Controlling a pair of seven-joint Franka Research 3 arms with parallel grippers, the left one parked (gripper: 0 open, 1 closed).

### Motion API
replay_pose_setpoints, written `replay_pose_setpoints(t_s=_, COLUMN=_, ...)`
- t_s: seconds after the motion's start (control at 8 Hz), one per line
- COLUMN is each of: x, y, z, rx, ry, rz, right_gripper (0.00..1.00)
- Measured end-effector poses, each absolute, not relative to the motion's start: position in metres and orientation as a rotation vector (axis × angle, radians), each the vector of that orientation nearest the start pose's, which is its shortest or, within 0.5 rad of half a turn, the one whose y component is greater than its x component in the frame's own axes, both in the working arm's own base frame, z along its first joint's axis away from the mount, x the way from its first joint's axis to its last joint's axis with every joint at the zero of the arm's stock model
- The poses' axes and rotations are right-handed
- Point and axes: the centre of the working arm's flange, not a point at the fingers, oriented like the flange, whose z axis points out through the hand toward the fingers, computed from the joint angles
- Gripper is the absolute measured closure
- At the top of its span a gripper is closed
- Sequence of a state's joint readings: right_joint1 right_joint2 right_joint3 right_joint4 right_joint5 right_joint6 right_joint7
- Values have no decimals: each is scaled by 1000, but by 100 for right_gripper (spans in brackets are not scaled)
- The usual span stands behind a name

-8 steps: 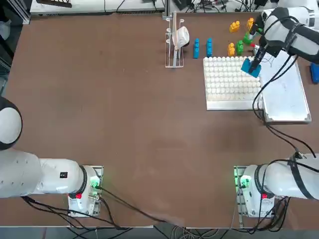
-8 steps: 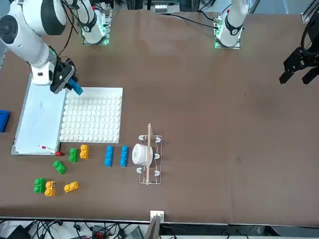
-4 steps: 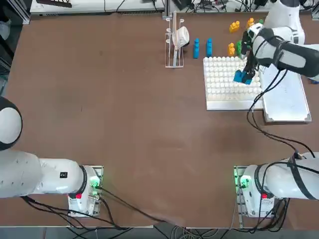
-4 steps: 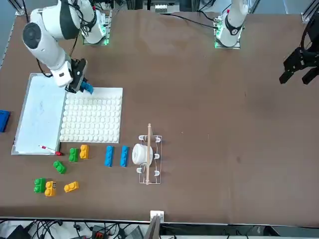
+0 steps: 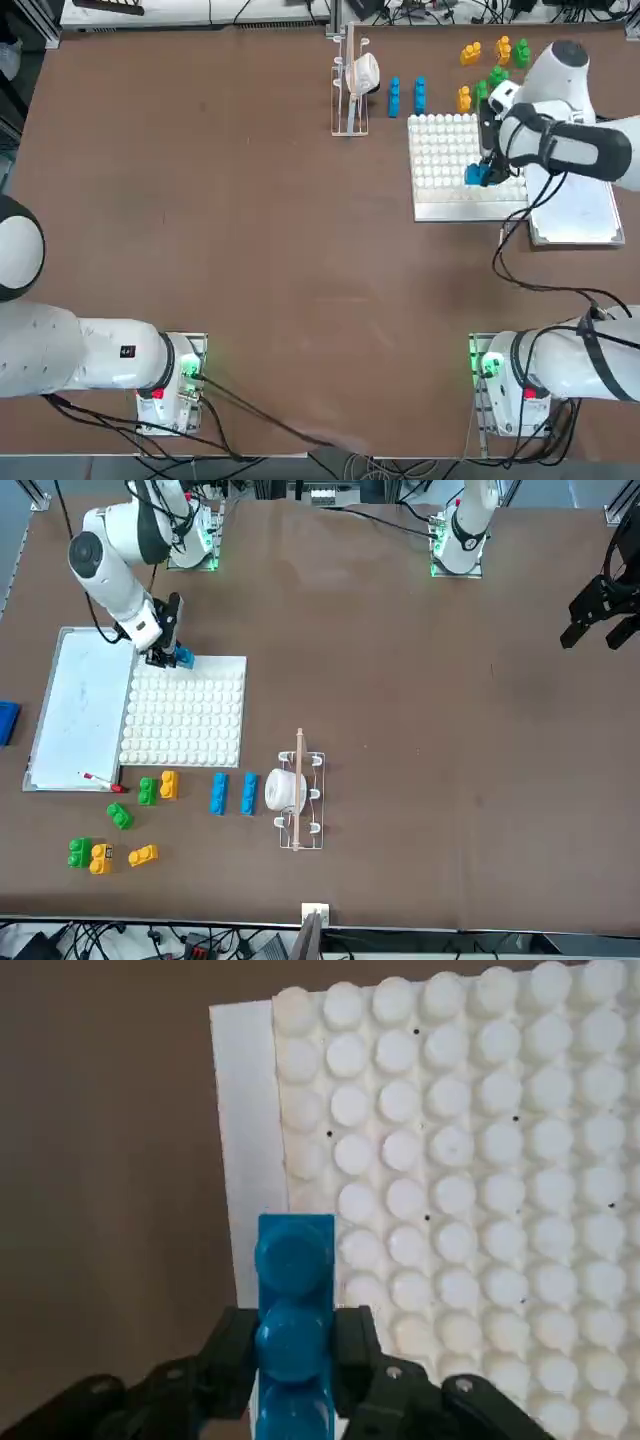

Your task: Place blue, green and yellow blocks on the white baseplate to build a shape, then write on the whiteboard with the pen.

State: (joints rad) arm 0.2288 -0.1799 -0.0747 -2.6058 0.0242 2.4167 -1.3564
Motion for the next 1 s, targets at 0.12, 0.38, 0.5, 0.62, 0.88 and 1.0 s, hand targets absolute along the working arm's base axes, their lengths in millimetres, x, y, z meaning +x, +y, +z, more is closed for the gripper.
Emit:
replay_pose_setpoints(t_s=0.12, x=418, y=66, z=311, rx=-2271, ry=-2137, rz=-27, right_gripper=59)
replay_pose_setpoints(t_s=0.38, x=413, y=65, z=304, rx=-2257, ry=-2172, rz=-58, right_gripper=59)
replay_pose_setpoints(t_s=0.5, x=411, y=64, z=300, rx=-2257, ry=-2181, rz=-71, right_gripper=59)
replay_pose_setpoints(t_s=0.62, x=407, y=62, z=295, rx=-2257, ry=-2189, rz=-82, right_gripper=59)
replay_pose_setpoints(t_s=0.88, x=400, y=60, z=285, rx=-2260, ry=-2196, rz=-96, right_gripper=59)
replay_pose_setpoints(t_s=1.0, x=398, y=60, z=282, rx=-2260, ry=-2199, rz=-98, right_gripper=59)
